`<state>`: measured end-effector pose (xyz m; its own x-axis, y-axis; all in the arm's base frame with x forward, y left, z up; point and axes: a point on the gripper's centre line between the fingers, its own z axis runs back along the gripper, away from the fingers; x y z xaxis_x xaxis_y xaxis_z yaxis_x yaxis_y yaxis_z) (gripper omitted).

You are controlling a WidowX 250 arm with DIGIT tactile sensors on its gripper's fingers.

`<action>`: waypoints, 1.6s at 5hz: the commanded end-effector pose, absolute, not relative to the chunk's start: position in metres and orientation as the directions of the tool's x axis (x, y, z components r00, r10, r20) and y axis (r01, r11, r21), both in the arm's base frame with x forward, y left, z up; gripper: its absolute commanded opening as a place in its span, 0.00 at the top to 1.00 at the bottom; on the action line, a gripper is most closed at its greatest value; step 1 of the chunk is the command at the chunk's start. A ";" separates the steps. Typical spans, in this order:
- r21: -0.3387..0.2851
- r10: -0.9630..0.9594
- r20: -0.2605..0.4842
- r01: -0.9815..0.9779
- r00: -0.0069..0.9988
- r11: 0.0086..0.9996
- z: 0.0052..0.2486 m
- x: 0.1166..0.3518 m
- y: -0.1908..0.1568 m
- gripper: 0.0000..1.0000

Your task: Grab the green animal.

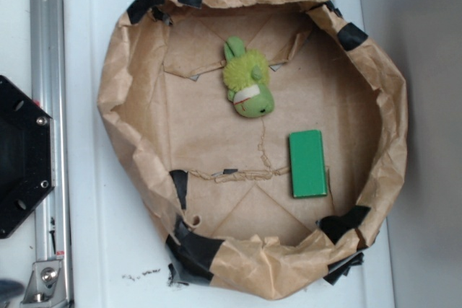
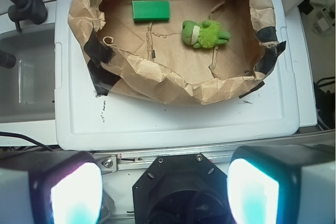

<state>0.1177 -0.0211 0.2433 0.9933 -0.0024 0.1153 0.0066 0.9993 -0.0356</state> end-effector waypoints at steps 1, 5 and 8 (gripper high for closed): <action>-0.036 -0.002 0.115 0.007 0.993 0.999 0.243 0.118 -0.021 0.00; 0.175 -0.499 0.009 0.490 0.866 0.854 0.105 0.260 0.038 0.00; 0.200 -0.678 0.135 0.650 0.723 0.733 0.014 0.283 0.037 1.00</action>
